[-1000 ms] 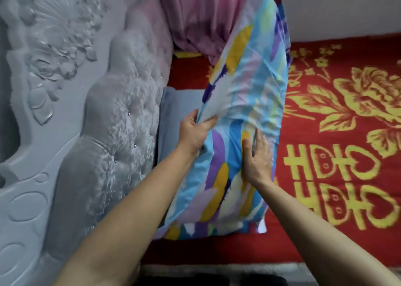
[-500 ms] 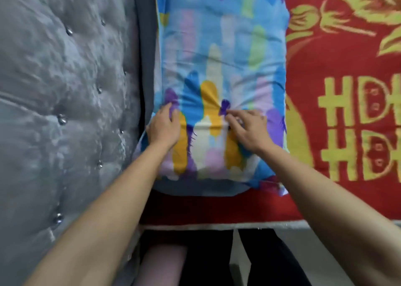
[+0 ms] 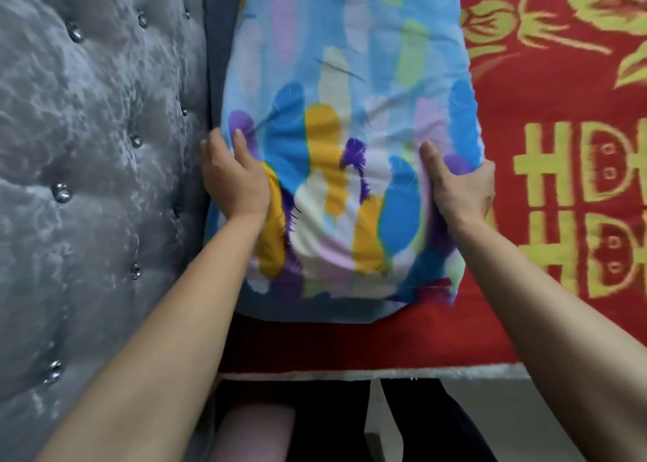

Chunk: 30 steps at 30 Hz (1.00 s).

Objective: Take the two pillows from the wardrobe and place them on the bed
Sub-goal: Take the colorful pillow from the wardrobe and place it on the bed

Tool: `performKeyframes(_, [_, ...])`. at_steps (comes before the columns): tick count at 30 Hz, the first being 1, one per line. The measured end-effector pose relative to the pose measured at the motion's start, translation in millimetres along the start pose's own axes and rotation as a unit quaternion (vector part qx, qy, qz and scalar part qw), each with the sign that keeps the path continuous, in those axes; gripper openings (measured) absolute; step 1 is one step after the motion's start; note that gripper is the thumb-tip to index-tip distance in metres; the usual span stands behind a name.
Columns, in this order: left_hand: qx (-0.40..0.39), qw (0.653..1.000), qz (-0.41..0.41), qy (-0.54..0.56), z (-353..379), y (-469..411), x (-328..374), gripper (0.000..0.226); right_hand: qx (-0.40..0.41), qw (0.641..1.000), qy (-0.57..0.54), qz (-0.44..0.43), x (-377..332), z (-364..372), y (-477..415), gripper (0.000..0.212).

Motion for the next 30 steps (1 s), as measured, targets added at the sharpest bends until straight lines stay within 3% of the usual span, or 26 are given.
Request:
performKeyframes(4, [0.068, 0.997, 0.021, 0.043, -28.6, -10.1, -1.3, 0.040, 0.052, 0.995, -0.045, -0.072, -27.1, -8.8, 16.3, 0.094])
performKeyframes(6, [0.074, 0.997, -0.003, 0.010, -34.4, -4.7, -22.2, 0.040, 0.030, 0.994, -0.011, -0.103, -29.9, 2.2, 21.8, 0.094])
performKeyframes(11, [-0.120, 0.966, -0.161, -0.161, -9.8, 29.2, -102.1, 0.050, -0.110, 0.974, 0.162, -0.116, 7.8, 46.4, 30.3, 0.116])
performKeyframes(13, [-0.101, 0.969, -0.115, -0.193, -11.0, 31.1, -95.1, 0.053, -0.096, 0.973, 0.153, -0.146, 11.2, 46.0, 32.6, 0.113])
performKeyframes(15, [-0.077, 0.973, -0.004, -0.219, -9.4, 38.3, -69.2, 0.055, -0.066, 0.963, 0.145, -0.219, 4.1, 42.5, 39.6, 0.103])
performKeyframes(17, [-0.150, 0.958, 0.061, -0.238, 10.3, 61.4, -58.1, 0.061, -0.056, 0.936, 0.180, -0.297, 2.0, 43.0, 54.1, 0.092])
performKeyframes(20, [-0.253, 0.931, 0.044, -0.260, 34.4, 97.8, -74.2, 0.074, -0.076, 0.899, 0.248, -0.354, 16.4, 49.6, 74.4, 0.083])
performKeyframes(30, [-0.307, 0.909, 0.019, -0.282, 60.7, 85.7, -91.1, 0.079, -0.188, 0.873, 0.318, -0.318, 20.4, 73.0, 57.0, 0.084])
Point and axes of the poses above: each hand's wrist, its own y-axis away from the middle knuckle, its own z-axis out of the palm, x = y × z, the point moved 8 cm from there along -y, towards the middle knuckle, and after that the axes turned 3 degrees about y, right-handed, at the moved point
